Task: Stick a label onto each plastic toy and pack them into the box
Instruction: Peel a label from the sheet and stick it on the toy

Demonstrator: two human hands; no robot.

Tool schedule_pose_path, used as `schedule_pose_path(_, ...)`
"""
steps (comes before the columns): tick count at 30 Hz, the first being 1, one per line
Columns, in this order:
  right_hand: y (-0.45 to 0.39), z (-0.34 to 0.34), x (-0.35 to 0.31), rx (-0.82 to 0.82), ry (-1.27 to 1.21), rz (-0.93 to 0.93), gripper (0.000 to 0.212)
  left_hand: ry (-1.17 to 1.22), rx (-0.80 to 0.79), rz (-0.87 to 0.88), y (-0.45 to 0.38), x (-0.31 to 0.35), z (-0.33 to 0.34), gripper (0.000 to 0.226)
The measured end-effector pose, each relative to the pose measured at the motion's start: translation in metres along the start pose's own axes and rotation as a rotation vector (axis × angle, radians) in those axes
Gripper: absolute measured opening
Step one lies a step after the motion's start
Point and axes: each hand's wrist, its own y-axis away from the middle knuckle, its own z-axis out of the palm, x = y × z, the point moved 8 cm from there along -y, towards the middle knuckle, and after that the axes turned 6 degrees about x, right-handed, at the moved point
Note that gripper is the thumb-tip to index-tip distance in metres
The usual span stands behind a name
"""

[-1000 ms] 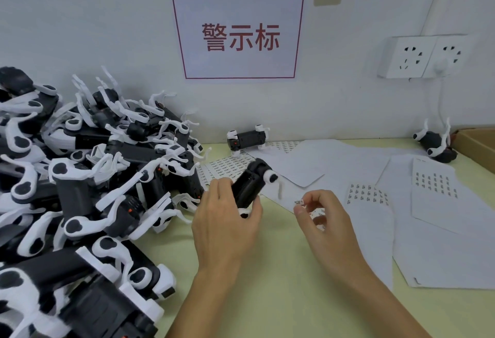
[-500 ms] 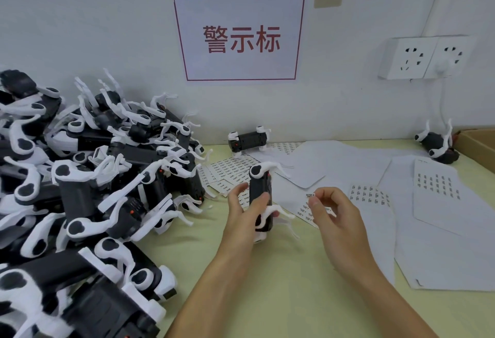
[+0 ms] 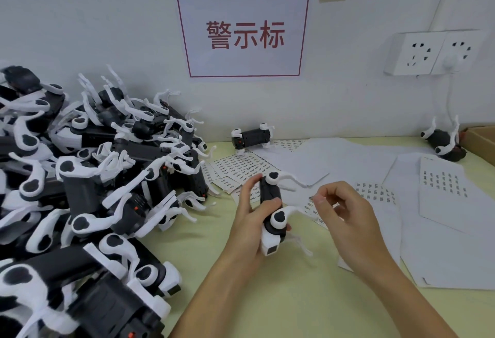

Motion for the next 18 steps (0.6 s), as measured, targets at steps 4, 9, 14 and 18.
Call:
schedule_pose_path(4,-0.001,0.000,-0.004,-0.029,0.087,-0.055,0.019,-0.093,-0.140,-0.009,0.003,-0.009,0.013,0.059)
schedule_pose_path(9,-0.002,0.004,-0.002,-0.063,0.196,-0.078,0.021,-0.080,-0.180,-0.008,0.001,-0.008,0.014,0.064)
schedule_pose_path(14,-0.011,0.008,-0.006,-0.095,0.284,-0.102,0.020,-0.044,-0.195,-0.024,0.001,-0.009,0.015,0.064)
schedule_pose_path(18,-0.025,0.019,-0.019,-0.153,0.335,-0.151,0.017,-0.061,-0.235,-0.037,0.001,-0.009,0.017,0.062)
